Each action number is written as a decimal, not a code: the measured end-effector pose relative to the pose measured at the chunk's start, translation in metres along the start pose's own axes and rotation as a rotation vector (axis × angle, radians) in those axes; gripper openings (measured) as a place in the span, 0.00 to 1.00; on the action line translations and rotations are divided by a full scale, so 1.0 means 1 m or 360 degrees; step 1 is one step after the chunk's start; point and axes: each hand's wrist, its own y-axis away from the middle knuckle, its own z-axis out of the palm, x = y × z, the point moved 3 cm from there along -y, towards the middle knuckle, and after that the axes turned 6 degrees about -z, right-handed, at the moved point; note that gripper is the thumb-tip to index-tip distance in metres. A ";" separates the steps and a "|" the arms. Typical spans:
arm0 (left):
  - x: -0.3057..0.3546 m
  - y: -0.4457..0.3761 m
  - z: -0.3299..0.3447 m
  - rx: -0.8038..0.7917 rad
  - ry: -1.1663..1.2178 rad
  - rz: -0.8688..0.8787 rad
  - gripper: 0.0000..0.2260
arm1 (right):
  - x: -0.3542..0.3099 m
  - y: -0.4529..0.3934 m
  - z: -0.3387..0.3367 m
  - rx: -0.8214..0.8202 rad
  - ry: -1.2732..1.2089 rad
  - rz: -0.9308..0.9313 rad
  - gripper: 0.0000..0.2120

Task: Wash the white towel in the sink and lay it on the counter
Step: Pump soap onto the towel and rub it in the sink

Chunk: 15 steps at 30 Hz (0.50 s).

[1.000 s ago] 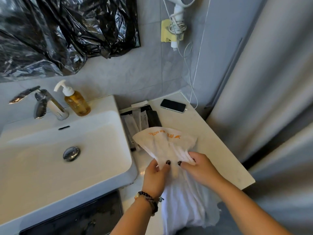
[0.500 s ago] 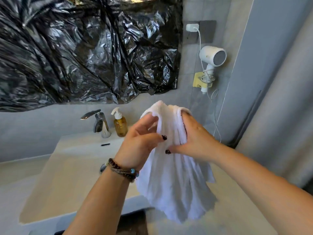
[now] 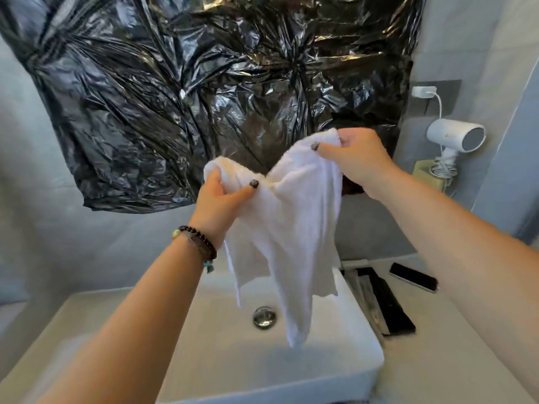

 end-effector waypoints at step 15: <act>-0.145 0.038 -0.119 0.0565 -0.0526 -0.0302 0.12 | 0.110 0.137 0.110 0.0102 0.0235 0.0308 0.14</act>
